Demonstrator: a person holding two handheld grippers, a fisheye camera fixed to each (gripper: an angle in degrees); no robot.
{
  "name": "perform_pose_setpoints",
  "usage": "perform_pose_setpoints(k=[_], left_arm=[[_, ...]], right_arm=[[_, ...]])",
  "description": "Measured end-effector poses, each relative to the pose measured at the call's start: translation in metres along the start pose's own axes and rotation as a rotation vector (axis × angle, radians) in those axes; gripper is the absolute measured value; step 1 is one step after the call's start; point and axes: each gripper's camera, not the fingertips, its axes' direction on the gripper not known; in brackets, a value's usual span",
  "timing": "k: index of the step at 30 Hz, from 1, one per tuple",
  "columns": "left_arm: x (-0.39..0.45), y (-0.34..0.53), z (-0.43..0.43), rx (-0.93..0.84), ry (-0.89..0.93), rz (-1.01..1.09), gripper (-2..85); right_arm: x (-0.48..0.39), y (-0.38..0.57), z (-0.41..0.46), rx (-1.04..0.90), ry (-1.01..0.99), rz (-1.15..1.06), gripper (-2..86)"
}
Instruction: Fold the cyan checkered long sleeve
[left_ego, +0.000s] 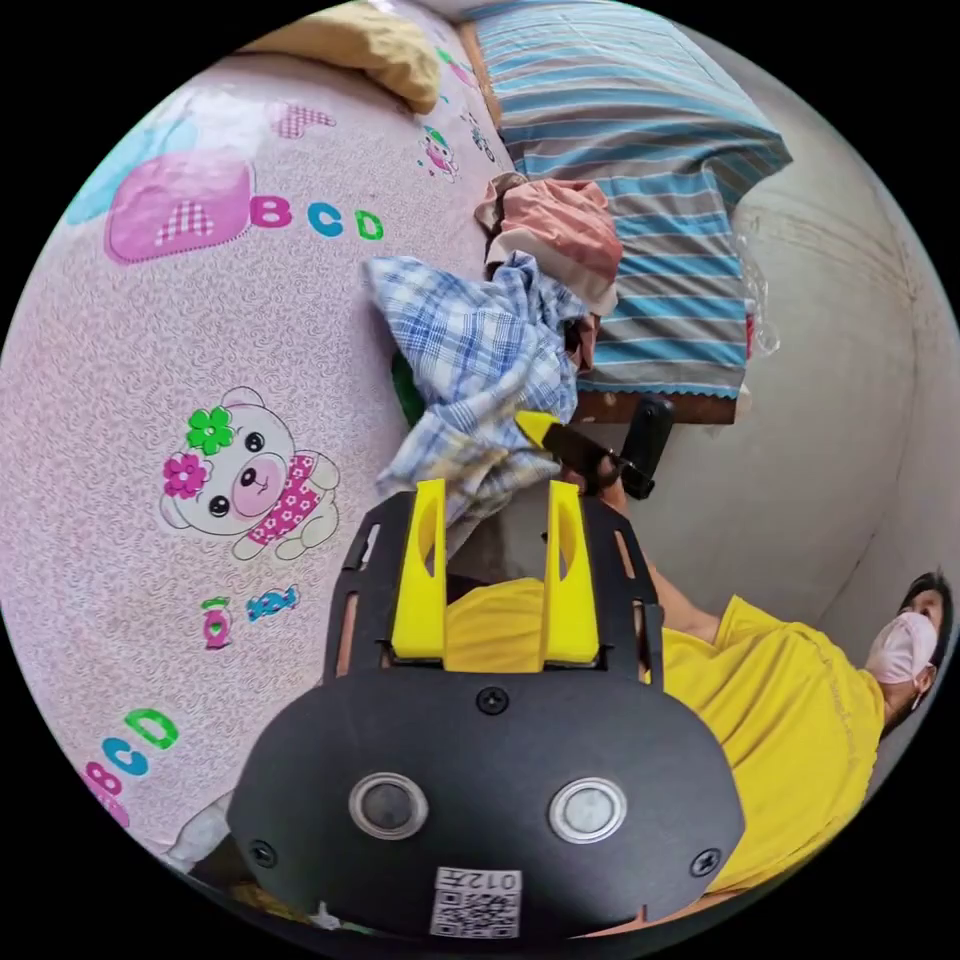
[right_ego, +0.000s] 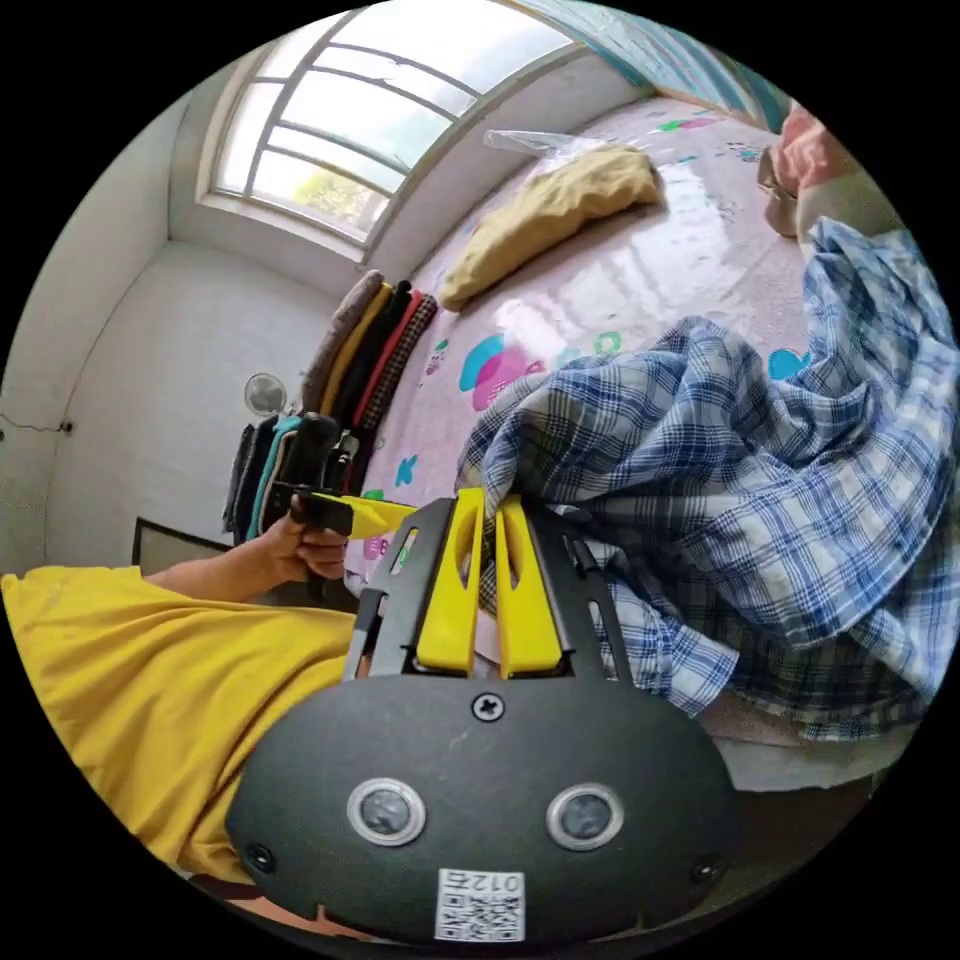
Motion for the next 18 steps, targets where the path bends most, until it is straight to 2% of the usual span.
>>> perform_pose_setpoints(k=[2, 4, 7, 9, 11, 12, 14, 16, 18], left_arm=[[-0.044, 0.005, 0.013, 0.041, 0.102, -0.039, 12.7], [-0.07, 0.006, 0.025, 0.03, 0.108, -0.055, 11.8], [-0.103, 0.005, 0.052, -0.036, -0.008, -0.047, 9.4], [-0.123, 0.007, 0.063, -0.027, -0.045, -0.071, 8.8], [-0.155, 0.011, 0.075, -0.025, -0.018, -0.11, 8.5], [-0.163, 0.012, 0.077, -0.028, -0.019, -0.116, 8.5], [-0.195, 0.017, 0.088, -0.041, -0.033, -0.143, 8.4], [-0.217, 0.021, 0.096, -0.052, -0.024, -0.172, 8.3], [-0.233, 0.023, 0.105, -0.069, -0.023, -0.18, 8.3]], right_arm=[[-0.03, -0.008, -0.008, -0.081, -0.068, -0.137, 2.3], [-0.05, -0.01, -0.01, -0.205, -0.062, -0.267, 2.7], [-0.06, -0.01, -0.041, -0.3, 0.073, -0.381, 4.4], [-0.048, -0.012, -0.091, -0.186, 0.239, -0.364, 5.2], [-0.007, -0.015, -0.184, 0.082, 0.45, -0.2, 6.8], [0.007, -0.016, -0.208, 0.143, 0.499, -0.137, 7.7], [0.067, -0.014, -0.287, 0.277, 0.728, 0.092, 11.5], [0.108, -0.018, -0.319, 0.236, 0.867, 0.212, 13.9], [0.136, -0.025, -0.333, 0.152, 0.904, 0.233, 15.4]])
